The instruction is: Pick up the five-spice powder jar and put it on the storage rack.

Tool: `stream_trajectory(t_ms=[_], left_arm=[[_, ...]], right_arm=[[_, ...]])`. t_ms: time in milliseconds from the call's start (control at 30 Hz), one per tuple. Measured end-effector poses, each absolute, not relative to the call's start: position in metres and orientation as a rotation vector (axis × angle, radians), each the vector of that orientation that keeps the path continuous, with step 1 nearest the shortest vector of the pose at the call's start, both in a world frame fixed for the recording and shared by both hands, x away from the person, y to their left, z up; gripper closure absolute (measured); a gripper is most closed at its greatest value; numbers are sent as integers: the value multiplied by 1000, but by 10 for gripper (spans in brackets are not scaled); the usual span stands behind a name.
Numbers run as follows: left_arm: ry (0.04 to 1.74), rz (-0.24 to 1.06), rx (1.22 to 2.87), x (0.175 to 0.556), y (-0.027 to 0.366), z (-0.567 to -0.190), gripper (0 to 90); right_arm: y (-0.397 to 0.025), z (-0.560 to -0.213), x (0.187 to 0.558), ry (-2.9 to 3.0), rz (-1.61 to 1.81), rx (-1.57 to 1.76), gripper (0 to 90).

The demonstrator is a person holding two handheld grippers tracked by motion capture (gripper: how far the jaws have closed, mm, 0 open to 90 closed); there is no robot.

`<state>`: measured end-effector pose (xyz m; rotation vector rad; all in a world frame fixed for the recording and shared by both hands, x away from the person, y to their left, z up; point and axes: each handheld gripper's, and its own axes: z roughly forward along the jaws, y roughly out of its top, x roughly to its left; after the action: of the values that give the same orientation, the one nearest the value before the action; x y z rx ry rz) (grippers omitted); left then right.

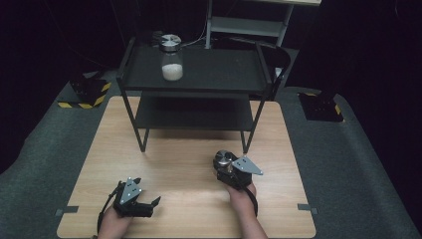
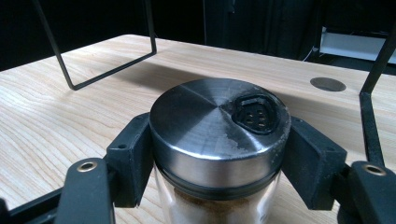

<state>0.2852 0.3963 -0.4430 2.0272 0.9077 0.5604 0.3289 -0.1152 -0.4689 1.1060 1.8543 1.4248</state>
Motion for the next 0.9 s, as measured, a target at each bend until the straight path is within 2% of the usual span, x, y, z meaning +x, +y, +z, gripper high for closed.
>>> stream_trajectory(t_ms=[433,900], left_arm=[[909,557,2026,286,397,-443,9],[908,558,2028,286,397,-443,9]], right_arm=[[-117,-458,320,1830,1438,1072,323],[-127,-427,296,1772,1467,1017,323]])
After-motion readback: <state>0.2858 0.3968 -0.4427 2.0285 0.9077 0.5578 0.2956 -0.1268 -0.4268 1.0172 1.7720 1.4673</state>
